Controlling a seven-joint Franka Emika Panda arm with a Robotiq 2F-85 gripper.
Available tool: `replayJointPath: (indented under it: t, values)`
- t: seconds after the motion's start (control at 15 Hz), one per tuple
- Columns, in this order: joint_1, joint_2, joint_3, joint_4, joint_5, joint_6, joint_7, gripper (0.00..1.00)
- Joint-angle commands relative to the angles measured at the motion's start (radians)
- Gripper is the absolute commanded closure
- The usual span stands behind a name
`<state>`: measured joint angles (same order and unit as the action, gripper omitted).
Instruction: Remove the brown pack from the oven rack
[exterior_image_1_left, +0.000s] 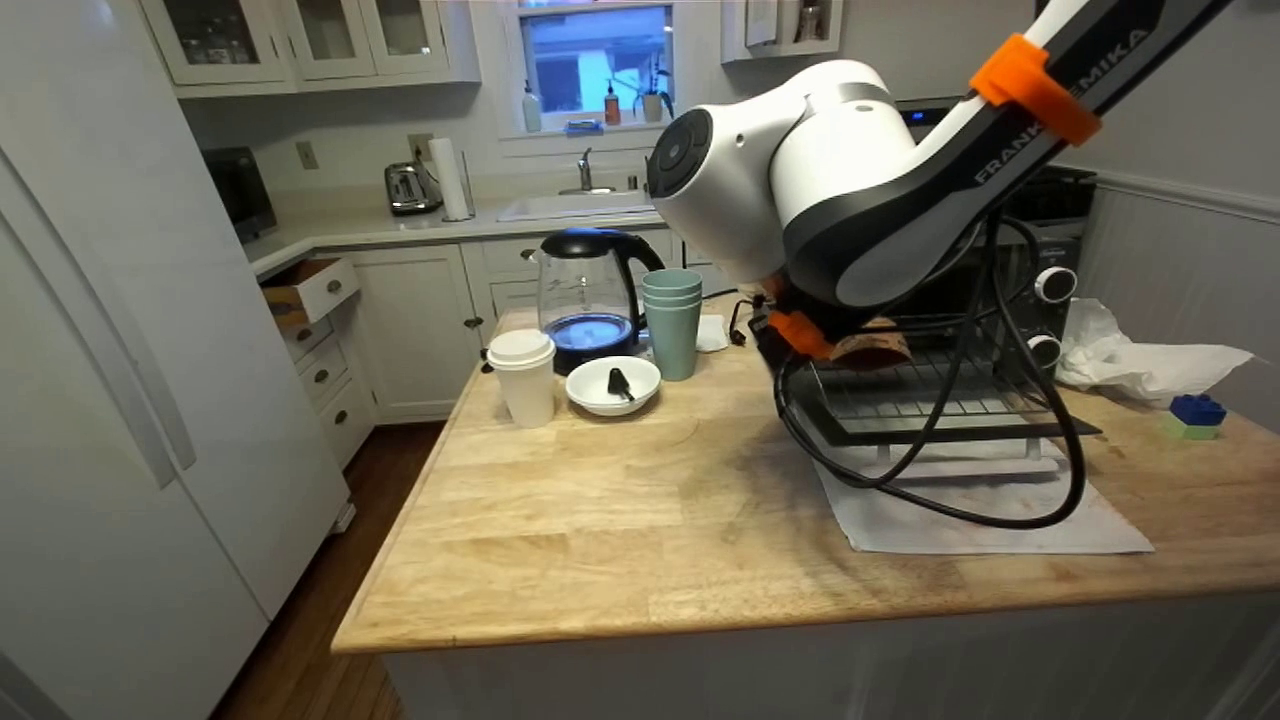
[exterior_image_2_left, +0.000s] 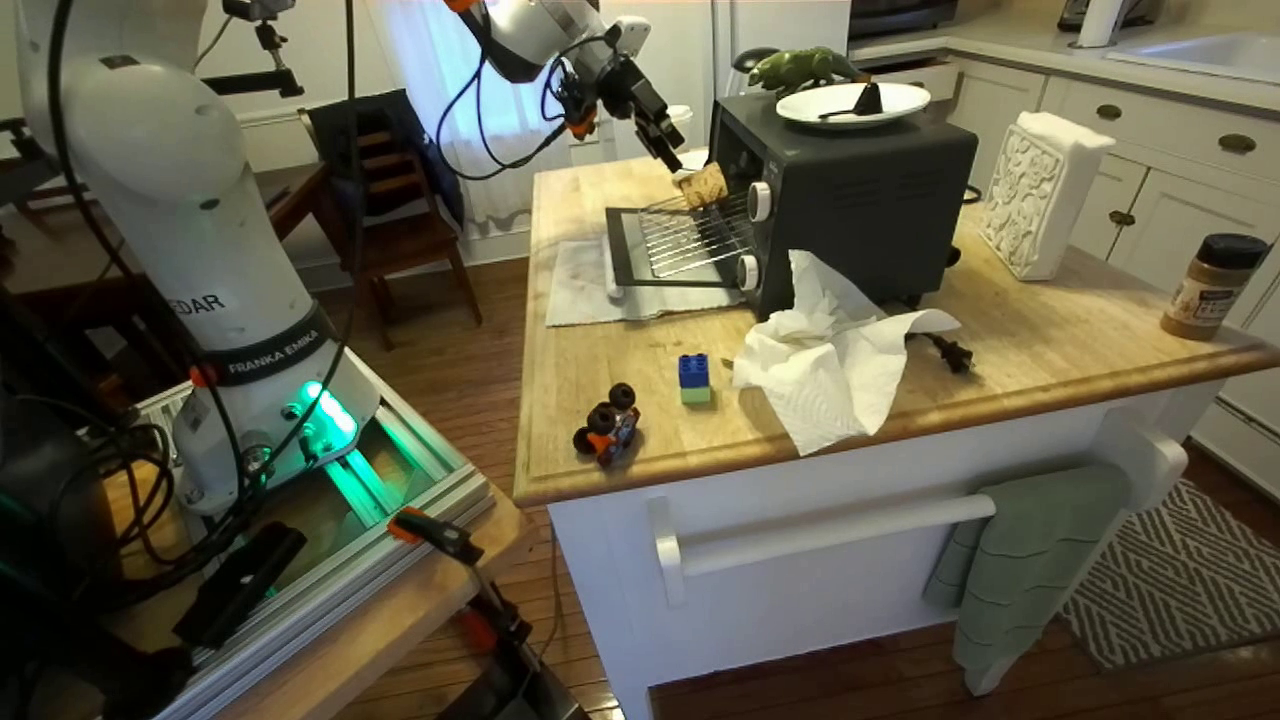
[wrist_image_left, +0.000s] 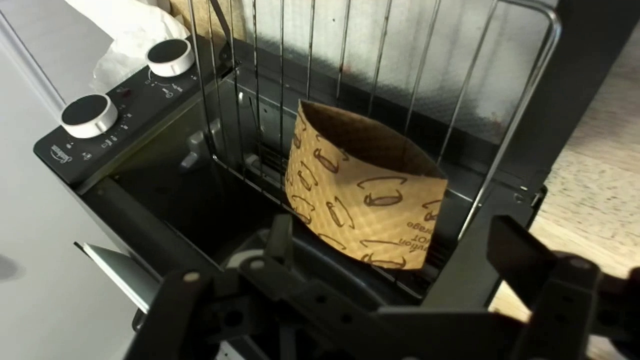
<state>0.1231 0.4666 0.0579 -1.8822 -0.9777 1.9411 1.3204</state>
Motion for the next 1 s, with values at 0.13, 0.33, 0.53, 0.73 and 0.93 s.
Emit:
replayJointPath:
  t: [0.13,0.33,0.53,0.73,0.93]
  values:
    - [0.019,0.068,-0.043,0.072,-0.012,-0.022,0.009,0.09]
    - [0.018,0.092,-0.053,0.09,-0.009,-0.019,0.008,0.16]
    - [0.019,0.11,-0.06,0.104,-0.006,-0.021,0.008,0.24]
    - [0.019,0.12,-0.066,0.112,-0.006,-0.022,0.008,0.24]
    - [0.019,0.118,-0.068,0.112,-0.004,-0.022,0.01,0.43]
